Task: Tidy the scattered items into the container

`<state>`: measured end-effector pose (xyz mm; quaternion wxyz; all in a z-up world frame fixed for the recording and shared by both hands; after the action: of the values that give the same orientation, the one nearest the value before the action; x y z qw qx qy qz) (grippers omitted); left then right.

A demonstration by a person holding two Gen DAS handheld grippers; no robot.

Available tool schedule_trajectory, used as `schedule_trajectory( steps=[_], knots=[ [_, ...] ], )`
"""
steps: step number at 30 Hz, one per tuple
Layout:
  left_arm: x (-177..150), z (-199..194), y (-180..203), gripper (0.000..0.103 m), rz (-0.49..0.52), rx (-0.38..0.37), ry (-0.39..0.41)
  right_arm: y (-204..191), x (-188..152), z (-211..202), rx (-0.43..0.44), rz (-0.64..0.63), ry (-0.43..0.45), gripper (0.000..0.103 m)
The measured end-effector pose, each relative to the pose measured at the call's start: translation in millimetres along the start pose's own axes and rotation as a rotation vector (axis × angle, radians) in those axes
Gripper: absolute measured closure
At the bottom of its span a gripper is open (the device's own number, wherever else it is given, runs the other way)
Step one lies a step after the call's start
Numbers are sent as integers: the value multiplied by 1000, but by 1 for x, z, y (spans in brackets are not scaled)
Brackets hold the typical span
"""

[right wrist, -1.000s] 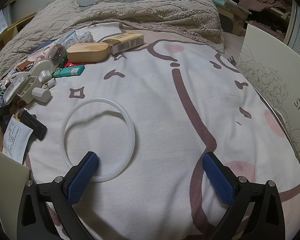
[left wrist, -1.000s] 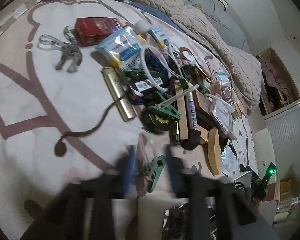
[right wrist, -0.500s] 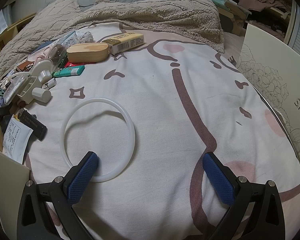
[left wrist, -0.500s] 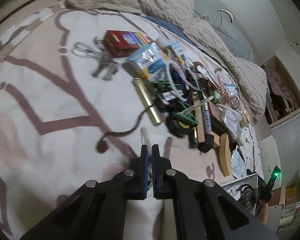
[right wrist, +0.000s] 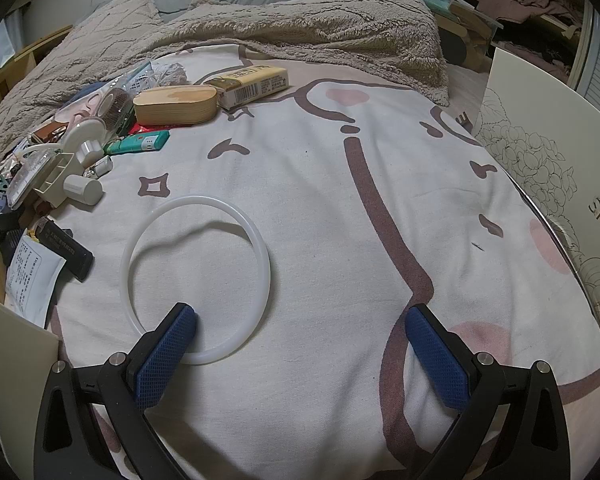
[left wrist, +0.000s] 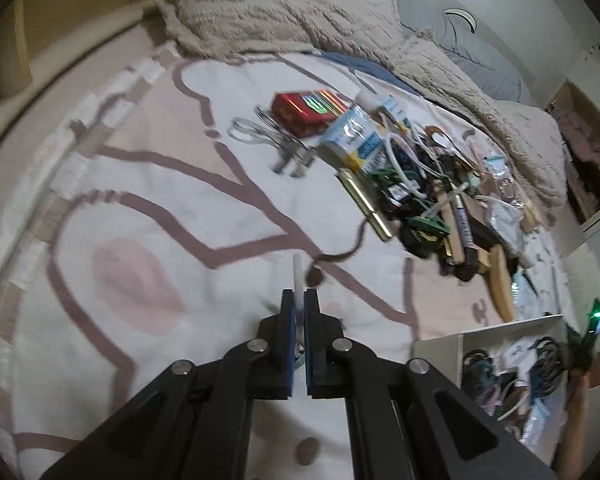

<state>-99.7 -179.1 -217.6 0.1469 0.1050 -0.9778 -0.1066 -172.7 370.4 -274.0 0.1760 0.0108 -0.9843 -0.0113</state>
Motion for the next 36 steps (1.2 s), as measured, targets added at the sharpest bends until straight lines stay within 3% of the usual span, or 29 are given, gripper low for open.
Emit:
schedule_trajectory(
  steps=[1,2,3,5,14,24,29,36],
  knots=[
    [-2,-1,-2,94,-2,15,8,0,0,0,0,0,0,0],
    [-5,-2,-4,80,-6,23,15,0,0,0,1,0,-1,0],
    [-9,-4,-6,59,-12,23,23,0,0,0,2,1,-1,0],
    [-16,-6,-7,45,-16,24,36,0,0,0,1,0,-1,0],
    [-37,6,4,45,104,169,-24,1,1,-2,5,4,6,0],
    [-31,13,-23,45,88,371,-6,10,-3,-12,25,51,11,0],
    [-30,12,-27,44,83,371,1,5,-6,-13,18,22,-3,0],
    [-34,9,5,26,208,309,29,5,-8,-14,31,25,-15,0]
  ],
)
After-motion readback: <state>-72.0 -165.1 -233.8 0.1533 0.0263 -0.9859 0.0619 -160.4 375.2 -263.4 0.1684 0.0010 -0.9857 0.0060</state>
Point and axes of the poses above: each gripper's, at about its wrist camera, not at the fingertips, and z roughly the way its jaws point, y to its right, x to its top, the point moved 7 cm from there along z, roughly the way its jaws point, and after that the axes turned 14 degrees about -y, right-handed, at the moved point
